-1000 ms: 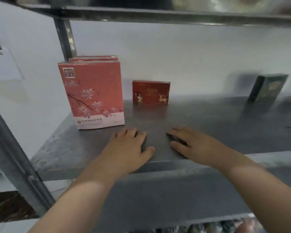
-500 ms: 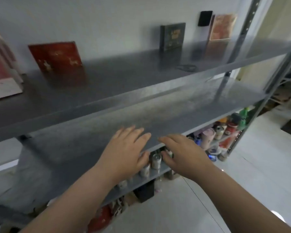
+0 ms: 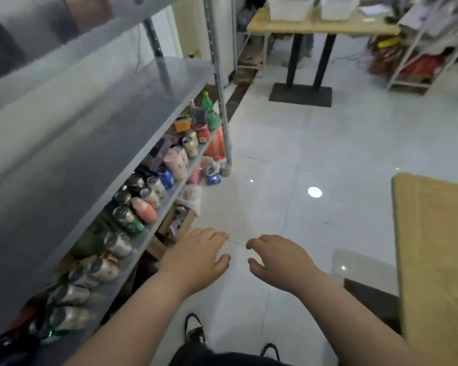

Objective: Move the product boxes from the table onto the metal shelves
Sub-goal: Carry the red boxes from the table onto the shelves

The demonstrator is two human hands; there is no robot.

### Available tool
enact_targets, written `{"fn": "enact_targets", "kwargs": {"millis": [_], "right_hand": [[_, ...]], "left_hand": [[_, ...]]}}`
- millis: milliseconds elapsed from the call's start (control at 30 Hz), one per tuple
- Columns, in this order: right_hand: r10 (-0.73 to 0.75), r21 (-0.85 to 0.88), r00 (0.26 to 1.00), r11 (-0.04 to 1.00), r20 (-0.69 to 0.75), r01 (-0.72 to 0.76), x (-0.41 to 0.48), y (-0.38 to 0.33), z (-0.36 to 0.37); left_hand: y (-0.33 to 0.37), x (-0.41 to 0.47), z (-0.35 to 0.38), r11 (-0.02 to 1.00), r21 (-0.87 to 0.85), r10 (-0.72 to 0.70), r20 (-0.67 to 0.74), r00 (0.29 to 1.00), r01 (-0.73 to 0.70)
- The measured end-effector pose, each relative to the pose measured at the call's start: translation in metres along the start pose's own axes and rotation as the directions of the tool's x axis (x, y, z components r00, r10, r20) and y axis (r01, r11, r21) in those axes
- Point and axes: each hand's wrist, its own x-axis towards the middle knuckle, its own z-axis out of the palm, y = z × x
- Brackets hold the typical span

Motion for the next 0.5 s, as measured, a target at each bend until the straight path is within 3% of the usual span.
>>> {"fn": "enact_targets", "kwargs": {"millis": [133, 267, 500], "right_hand": [[0.247, 0.094, 0.969, 0.965, 0.007, -0.246, -0.035, 0.037, 0.021], [0.483, 0.131, 0.876, 0.868, 0.007, -0.479, -0.076, 0.056, 0.032], [0.829, 0.282, 0.559, 0.536, 0.001, -0.796, -0.168, 0.046, 0.057]], "left_hand": [[0.035, 0.045, 0.015, 0.977, 0.038, 0.204, 0.105, 0.973, -0.209], [0.073, 0.083, 0.03, 0.89, 0.049, 0.439, 0.182, 0.88, -0.454], [0.147, 0.107, 0.044, 0.603, 0.01, 0.764, 0.28, 0.581, -0.798]]}}
